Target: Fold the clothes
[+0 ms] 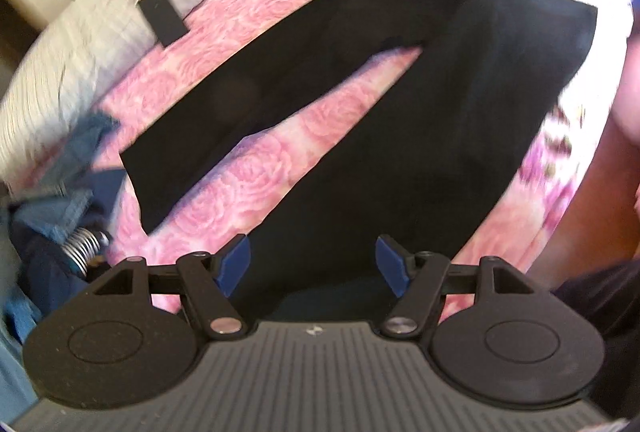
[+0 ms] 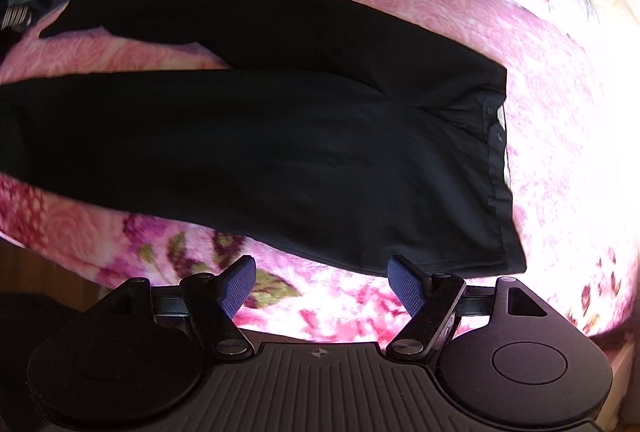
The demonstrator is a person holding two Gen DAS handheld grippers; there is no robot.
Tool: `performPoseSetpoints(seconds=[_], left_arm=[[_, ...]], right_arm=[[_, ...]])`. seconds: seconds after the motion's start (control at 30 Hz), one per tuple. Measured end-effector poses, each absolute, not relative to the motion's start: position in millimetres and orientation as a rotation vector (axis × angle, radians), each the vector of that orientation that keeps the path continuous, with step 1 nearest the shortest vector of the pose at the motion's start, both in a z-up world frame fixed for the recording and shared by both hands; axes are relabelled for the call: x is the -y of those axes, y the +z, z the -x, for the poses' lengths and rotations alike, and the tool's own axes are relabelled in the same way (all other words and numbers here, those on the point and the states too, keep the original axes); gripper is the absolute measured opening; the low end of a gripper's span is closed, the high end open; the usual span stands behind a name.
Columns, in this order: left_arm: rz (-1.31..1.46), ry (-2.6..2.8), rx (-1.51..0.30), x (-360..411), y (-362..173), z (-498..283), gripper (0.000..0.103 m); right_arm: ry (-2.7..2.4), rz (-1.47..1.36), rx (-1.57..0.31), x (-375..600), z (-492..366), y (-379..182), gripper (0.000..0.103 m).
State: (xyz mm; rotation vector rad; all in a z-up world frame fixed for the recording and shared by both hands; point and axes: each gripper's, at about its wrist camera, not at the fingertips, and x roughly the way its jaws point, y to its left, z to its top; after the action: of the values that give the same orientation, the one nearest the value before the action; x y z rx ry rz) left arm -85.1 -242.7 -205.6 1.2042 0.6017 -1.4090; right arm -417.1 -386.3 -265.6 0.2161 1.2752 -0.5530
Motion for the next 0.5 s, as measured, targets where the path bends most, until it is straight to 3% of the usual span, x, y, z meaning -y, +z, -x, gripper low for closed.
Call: performPoseSetpoints(seconds=[0.17, 0.5], left_arm=[[-1.350, -1.415, -0.428, 210, -245, 111, 0.066], [-1.478, -1.348, -0.386, 163, -303, 111, 0.066]], right_arm=[[-0.545, 0.007, -1.262, 381, 431, -292, 0.076], [-0.510, 0.201, -1.282, 384, 449, -372, 0.076]])
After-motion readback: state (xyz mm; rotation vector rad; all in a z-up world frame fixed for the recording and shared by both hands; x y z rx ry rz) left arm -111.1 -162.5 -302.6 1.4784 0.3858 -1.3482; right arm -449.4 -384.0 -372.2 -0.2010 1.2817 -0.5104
